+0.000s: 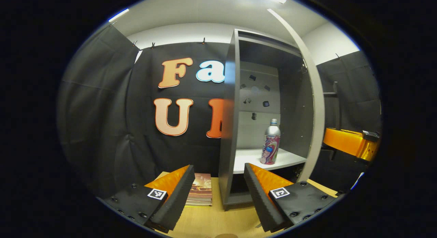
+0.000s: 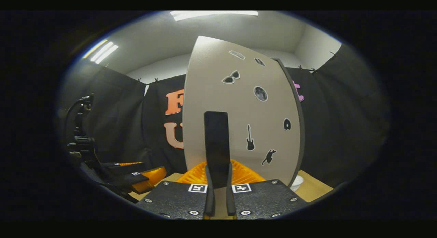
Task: Open the cabinet door with the right hand, grasp the bottle in the cabinet with the left hand and place it on the coaster, then close the cabinet door with the right hand.
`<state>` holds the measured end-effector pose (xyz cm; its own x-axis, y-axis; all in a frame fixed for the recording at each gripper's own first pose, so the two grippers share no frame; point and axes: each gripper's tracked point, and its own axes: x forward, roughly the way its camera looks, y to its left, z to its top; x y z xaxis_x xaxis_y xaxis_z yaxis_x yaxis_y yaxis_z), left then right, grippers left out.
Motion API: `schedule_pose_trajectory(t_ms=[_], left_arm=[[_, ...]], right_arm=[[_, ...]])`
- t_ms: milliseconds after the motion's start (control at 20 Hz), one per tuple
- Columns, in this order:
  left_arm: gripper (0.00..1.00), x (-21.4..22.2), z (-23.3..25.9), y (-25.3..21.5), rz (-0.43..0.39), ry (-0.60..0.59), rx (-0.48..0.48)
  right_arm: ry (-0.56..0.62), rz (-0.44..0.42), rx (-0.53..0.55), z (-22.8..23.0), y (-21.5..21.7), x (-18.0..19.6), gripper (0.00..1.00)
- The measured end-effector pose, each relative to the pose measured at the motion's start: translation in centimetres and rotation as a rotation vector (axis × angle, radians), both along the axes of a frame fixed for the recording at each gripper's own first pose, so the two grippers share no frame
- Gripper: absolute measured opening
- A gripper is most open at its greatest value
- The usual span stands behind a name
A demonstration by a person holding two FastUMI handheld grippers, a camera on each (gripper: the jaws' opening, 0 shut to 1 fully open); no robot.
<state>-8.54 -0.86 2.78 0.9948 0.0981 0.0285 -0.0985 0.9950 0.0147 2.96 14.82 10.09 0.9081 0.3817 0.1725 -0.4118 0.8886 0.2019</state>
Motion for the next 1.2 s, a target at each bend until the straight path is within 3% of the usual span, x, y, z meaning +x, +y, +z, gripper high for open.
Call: schedule_pose_trajectory(t_ms=[300, 350, 400, 550, 600, 700, 750, 800, 850, 1150, 1200], left_arm=[[0.95, -2.0, -0.3, -5.0, -0.013, -0.009, -0.039], [0.95, -2.5, -0.5, -5.8, -0.014, -0.009, -0.046], [0.95, -3.0, -0.5, -6.4, -0.014, -0.009, -0.052], [0.94, -4.3, -0.8, -8.0, -0.015, 0.0, -0.043], [0.94, -4.7, -0.9, -8.3, -0.01, 0.004, -0.032], [0.94, -5.6, -1.1, -8.7, 0.0, 0.007, -0.017], [0.94, -5.9, -1.2, -9.1, -0.001, 0.007, -0.018], [0.94, -5.9, -1.3, -9.4, -0.005, 0.011, -0.019], [0.95, -5.9, -1.4, -9.7, -0.008, 0.018, -0.017], [0.94, -4.8, -1.1, -11.2, -0.037, 0.021, 0.0], [0.94, -4.5, -1.0, -11.6, -0.043, 0.019, -0.002]], right_arm=[[0.013, -0.086, -0.006, -0.5, -2.8, -0.4, 0.14], [0.017, -0.102, 0.002, -0.5, -3.4, -0.4, 0.09], [0.02, -0.118, 0.007, -0.5, -3.8, -0.4, 0.14], [0.016, -0.19, -0.012, -0.7, -5.5, -0.1, 0.13], [0.013, -0.217, -0.03, -0.7, -6.5, 0.3, 0.0], [0.018, -0.256, -0.035, -1.0, -8.3, 0.2, 0.03], [0.018, -0.263, -0.028, -1.1, -8.6, 0.1, 0.0], [0.022, -0.267, -0.021, -1.1, -8.7, 0.2, 0.07], [0.024, -0.273, -0.008, -1.2, -9.1, 0.2, 0.02], [0.021, -0.263, 0.021, -1.2, -9.4, 0.3, 0.02], [0.015, -0.263, 0.014, -1.2, -9.5, 0.3, 0.07]])
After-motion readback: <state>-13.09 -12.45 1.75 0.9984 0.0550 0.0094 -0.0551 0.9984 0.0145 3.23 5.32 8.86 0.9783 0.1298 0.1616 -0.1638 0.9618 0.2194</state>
